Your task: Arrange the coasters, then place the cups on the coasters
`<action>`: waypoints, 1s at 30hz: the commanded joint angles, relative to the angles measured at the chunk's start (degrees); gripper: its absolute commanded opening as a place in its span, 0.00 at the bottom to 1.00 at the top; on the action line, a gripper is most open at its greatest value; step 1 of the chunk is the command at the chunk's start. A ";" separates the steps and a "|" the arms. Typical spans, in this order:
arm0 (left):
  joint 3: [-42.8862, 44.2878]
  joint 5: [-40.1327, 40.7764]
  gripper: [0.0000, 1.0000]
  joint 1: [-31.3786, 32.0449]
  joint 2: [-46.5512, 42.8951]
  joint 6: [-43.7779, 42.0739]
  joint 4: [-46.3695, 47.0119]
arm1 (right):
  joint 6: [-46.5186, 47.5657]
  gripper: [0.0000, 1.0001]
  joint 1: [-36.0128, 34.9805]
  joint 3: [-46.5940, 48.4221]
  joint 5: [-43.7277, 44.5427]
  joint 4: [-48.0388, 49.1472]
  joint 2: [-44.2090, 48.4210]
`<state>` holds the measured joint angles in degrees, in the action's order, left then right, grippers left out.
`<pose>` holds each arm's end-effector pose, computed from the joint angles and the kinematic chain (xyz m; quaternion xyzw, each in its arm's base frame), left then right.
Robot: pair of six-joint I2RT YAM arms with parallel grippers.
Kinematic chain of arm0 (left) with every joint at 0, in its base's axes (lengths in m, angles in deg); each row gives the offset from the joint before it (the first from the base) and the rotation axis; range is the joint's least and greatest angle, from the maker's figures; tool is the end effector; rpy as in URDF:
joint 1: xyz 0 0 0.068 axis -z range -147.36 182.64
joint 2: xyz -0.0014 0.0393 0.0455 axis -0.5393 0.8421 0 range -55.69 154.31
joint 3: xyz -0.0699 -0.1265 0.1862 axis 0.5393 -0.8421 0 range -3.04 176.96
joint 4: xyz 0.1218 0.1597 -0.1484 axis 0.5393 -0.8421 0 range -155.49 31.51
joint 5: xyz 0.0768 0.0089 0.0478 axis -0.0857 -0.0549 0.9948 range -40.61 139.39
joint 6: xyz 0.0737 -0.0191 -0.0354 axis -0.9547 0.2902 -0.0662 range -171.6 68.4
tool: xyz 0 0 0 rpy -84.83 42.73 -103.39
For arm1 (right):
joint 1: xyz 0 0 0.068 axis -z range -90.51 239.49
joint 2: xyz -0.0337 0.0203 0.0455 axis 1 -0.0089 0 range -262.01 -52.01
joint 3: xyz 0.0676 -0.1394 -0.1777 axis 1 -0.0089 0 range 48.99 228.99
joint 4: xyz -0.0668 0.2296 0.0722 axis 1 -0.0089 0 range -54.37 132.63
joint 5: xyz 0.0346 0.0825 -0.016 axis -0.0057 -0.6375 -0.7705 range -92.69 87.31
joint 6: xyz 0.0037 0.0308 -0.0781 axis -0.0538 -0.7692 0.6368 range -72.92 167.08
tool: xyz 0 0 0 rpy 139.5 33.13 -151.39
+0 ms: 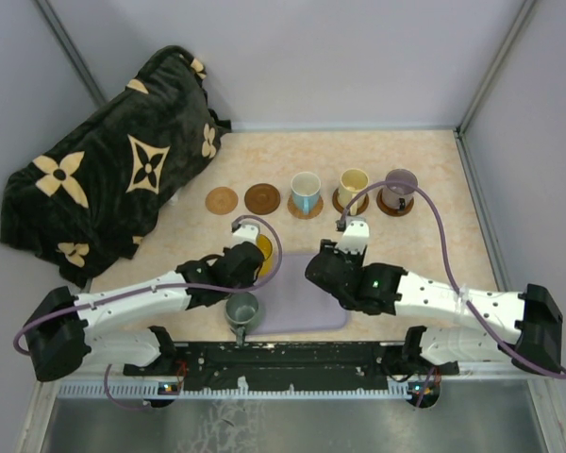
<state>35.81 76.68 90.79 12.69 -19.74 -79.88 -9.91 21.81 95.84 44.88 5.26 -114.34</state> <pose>0.1640 -0.2002 0.1525 0.1315 0.9097 -0.0727 0.3870 0.1376 0.1922 0.2104 0.0472 0.8756 0.0807 0.4740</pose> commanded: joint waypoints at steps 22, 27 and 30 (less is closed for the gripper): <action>14.94 8.39 0.00 -14.89 14.84 -17.71 27.75 | -9.13 0.51 4.27 -11.15 -2.38 -0.55 1.08; 20.55 2.77 0.00 -18.96 20.56 -18.60 28.52 | -10.74 0.51 4.31 -11.74 -2.79 -1.92 1.51; 23.51 1.37 0.00 -19.92 24.14 -19.39 29.09 | -11.49 0.50 4.30 -11.73 -3.17 -2.89 2.21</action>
<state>53.93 81.69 71.95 34.11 -37.14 -57.32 -17.87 25.92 83.84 40.31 3.08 -113.94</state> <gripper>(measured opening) 0.255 0.507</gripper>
